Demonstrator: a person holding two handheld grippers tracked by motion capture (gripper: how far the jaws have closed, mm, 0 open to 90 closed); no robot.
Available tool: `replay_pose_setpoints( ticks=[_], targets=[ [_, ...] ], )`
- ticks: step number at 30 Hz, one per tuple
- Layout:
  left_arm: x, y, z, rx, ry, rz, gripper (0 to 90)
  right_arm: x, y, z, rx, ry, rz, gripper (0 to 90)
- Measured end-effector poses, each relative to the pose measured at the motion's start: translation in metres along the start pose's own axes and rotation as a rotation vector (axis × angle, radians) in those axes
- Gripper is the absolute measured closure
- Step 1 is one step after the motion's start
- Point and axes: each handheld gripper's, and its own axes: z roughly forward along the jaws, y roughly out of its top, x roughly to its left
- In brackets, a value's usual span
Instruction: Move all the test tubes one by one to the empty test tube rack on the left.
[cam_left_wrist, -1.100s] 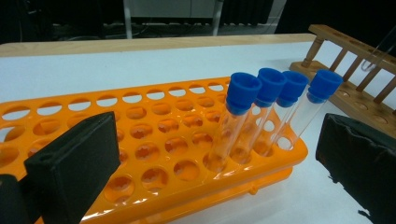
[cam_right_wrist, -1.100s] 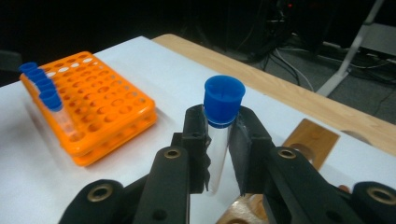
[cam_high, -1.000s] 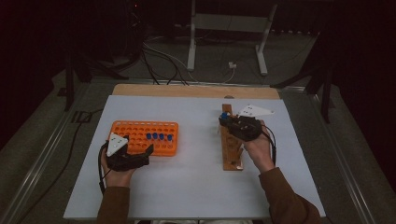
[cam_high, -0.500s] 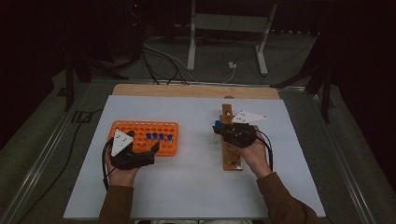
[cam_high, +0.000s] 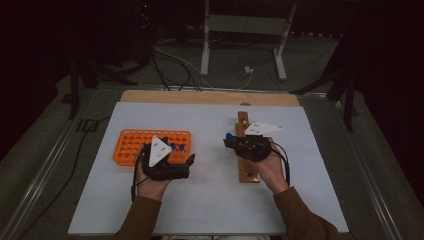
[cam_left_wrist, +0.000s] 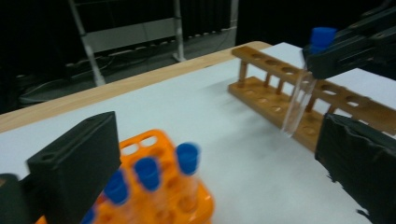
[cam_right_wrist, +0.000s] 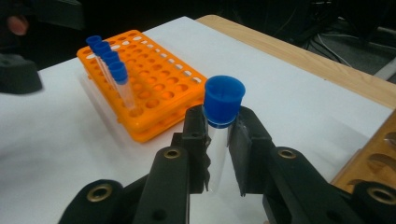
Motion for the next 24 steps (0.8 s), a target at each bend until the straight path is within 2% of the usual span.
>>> replay_pose_setpoints(
  ticks=[6,11,14,18,21,24],
  targets=[
    [-0.016,0.005,0.015,-0.002,-0.045,0.004,3.6,0.005,0.001,0.002,0.012,0.019,0.003,76.4],
    [-0.028,0.006,0.032,0.040,-0.083,0.029,3.7,0.010,0.003,0.002,0.012,0.041,0.007,76.4],
    [-0.032,0.004,0.042,0.061,-0.094,0.015,6.9,0.013,0.004,0.002,0.012,0.052,0.004,76.4],
    [-0.038,0.001,0.050,0.064,-0.106,0.024,21.4,0.016,0.005,0.002,0.010,0.068,0.002,76.4],
    [-0.042,0.000,0.055,0.067,-0.127,0.042,38.4,0.017,0.006,0.002,0.009,0.077,0.005,76.4],
    [-0.044,-0.001,0.059,0.066,-0.145,0.044,52.6,0.019,0.006,0.003,0.010,0.086,0.006,76.4]
  ],
)
